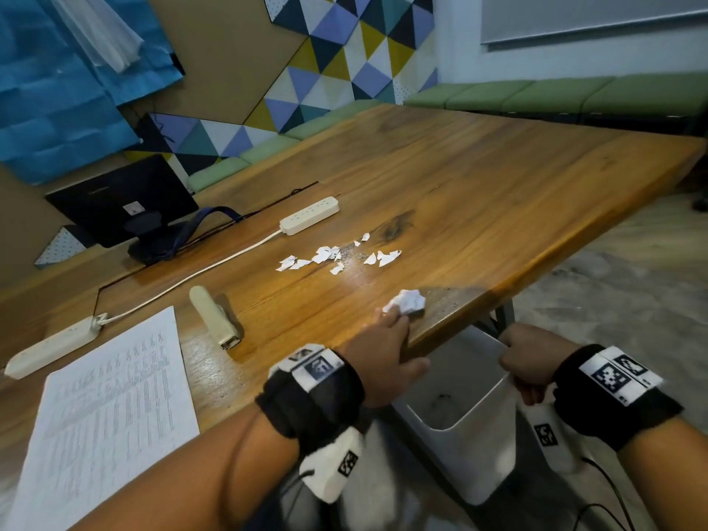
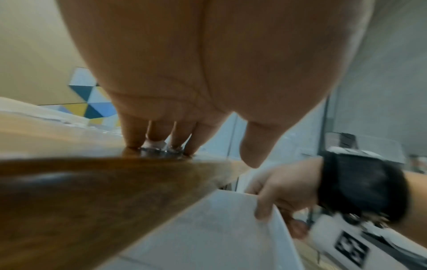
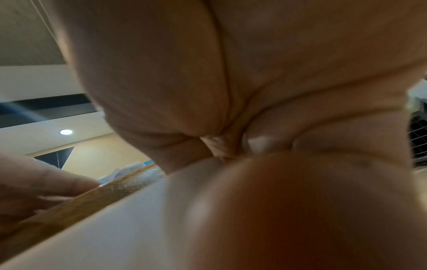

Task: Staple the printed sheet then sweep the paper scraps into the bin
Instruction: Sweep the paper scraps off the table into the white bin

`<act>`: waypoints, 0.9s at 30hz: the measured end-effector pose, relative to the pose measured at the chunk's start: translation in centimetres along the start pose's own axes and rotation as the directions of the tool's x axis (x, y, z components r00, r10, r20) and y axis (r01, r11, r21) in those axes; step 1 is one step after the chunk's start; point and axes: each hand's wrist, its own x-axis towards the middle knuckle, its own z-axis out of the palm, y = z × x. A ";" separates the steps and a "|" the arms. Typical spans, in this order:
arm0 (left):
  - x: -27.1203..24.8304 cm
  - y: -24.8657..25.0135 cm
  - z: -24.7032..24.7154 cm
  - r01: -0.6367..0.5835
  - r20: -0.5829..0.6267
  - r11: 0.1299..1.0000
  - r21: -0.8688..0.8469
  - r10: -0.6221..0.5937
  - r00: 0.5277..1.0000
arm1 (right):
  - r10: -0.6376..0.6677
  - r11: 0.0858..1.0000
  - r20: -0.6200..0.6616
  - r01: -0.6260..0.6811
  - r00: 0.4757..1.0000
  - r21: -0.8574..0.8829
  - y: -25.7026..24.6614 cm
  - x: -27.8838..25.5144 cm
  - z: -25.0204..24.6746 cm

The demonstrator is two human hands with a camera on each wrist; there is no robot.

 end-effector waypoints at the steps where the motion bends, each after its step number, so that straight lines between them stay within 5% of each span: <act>1: -0.5 0.8 0.4 -0.039 0.001 0.999 0.027 0.039 0.999 | -0.003 1.000 0.000 0.003 1.000 -0.007 0.0 0.0 0.0; 9: -2.0 4.5 3.3 -0.250 -0.038 0.959 0.134 0.257 0.966 | -0.015 1.000 -0.014 0.014 1.000 -0.012 0.4 -0.2 0.0; 14: -1.8 4.9 2.8 -0.247 -0.001 0.964 0.096 0.248 0.969 | -0.008 1.000 0.001 0.008 1.000 -0.004 0.4 -0.5 -0.1; 20: 1.7 2.9 -1.3 -0.194 -0.335 0.974 -0.114 0.146 0.931 | 0.044 0.999 -0.042 -0.045 0.998 -0.009 0.3 -0.6 -0.6; 24: 5.6 1.3 -1.3 0.008 -0.199 1.000 0.007 -0.006 0.980 | 0.060 0.998 -0.051 -0.058 0.997 0.026 0.4 -0.6 -0.7; 27: 6.6 1.4 0.2 0.026 -0.076 0.997 0.074 -0.021 0.997 | 0.063 0.997 -0.092 -0.059 0.994 0.041 0.6 -0.6 -0.9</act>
